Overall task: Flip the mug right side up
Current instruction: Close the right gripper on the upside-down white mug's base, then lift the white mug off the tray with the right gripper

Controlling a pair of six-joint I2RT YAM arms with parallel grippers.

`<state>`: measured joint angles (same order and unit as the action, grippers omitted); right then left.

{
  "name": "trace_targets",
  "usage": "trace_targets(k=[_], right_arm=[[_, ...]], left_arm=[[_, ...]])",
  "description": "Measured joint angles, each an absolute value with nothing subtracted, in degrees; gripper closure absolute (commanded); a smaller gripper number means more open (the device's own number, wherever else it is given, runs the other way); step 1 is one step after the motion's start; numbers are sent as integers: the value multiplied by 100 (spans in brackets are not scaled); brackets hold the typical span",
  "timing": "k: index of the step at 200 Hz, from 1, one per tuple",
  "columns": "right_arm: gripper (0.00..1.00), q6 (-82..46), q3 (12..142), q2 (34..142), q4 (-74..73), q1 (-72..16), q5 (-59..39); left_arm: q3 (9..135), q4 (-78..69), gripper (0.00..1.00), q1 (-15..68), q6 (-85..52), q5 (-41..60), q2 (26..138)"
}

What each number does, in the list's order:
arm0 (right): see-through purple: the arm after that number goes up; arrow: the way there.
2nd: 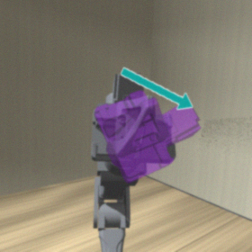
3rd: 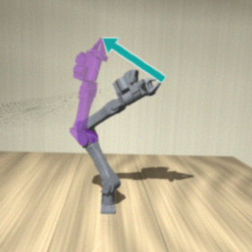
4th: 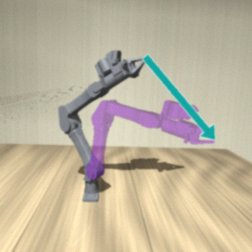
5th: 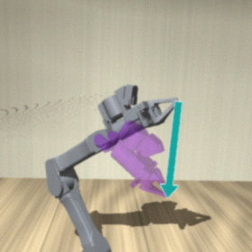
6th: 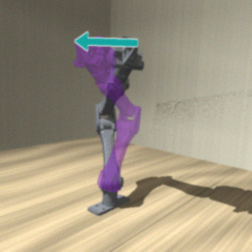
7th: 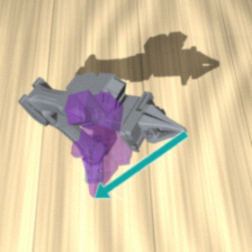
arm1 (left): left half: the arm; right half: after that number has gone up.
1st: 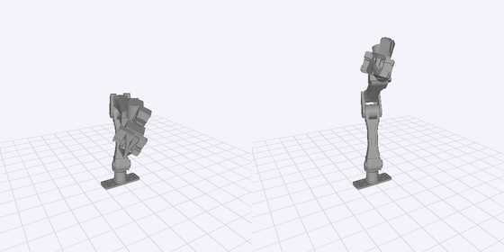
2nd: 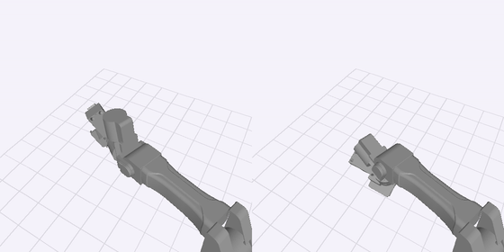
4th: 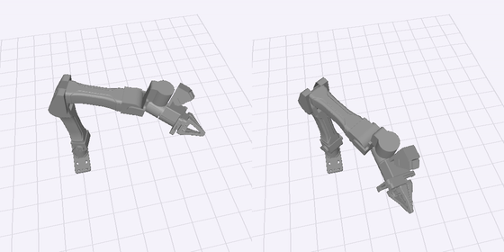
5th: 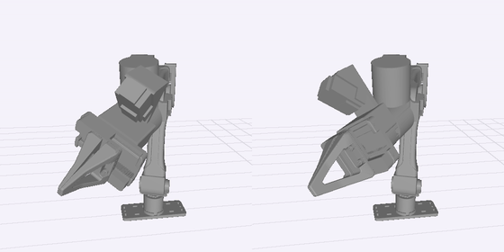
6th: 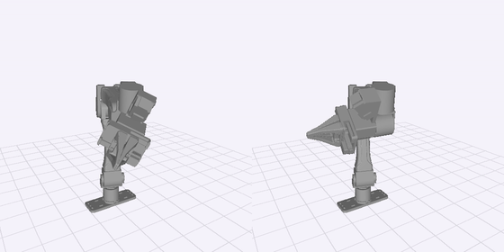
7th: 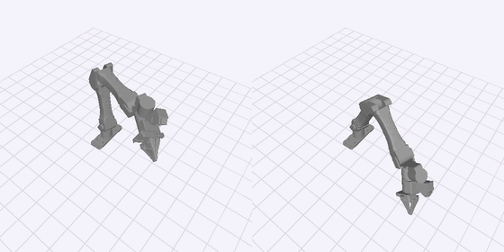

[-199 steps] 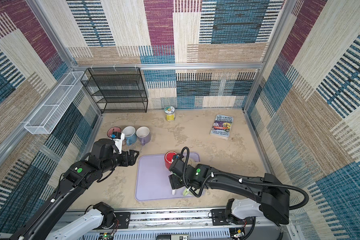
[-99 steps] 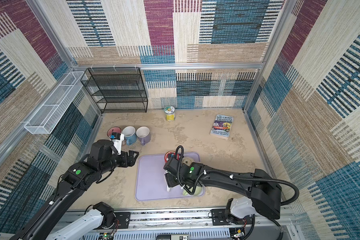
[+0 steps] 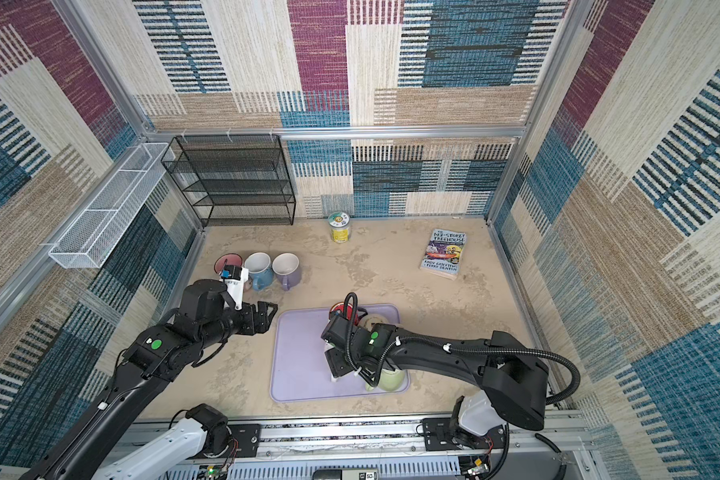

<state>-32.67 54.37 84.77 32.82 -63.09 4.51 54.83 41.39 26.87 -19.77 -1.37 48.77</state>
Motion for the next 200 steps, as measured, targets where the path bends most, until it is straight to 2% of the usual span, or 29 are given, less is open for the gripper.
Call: trace_targets(k=[56,89,200], right_arm=[[49,-3179,5424,8468,3286,-6309,451],[64,-3094,5426,8497,3286,-6309,451],[85,-2950,5645,8831,3476,-6309,652]], left_arm=[[5483,4139,15,2685,-1975,-137,4941],[5483,4139,15,2676,-1975,-137,4960],[5483,4139,15,2679,-1975,-137,4978]])
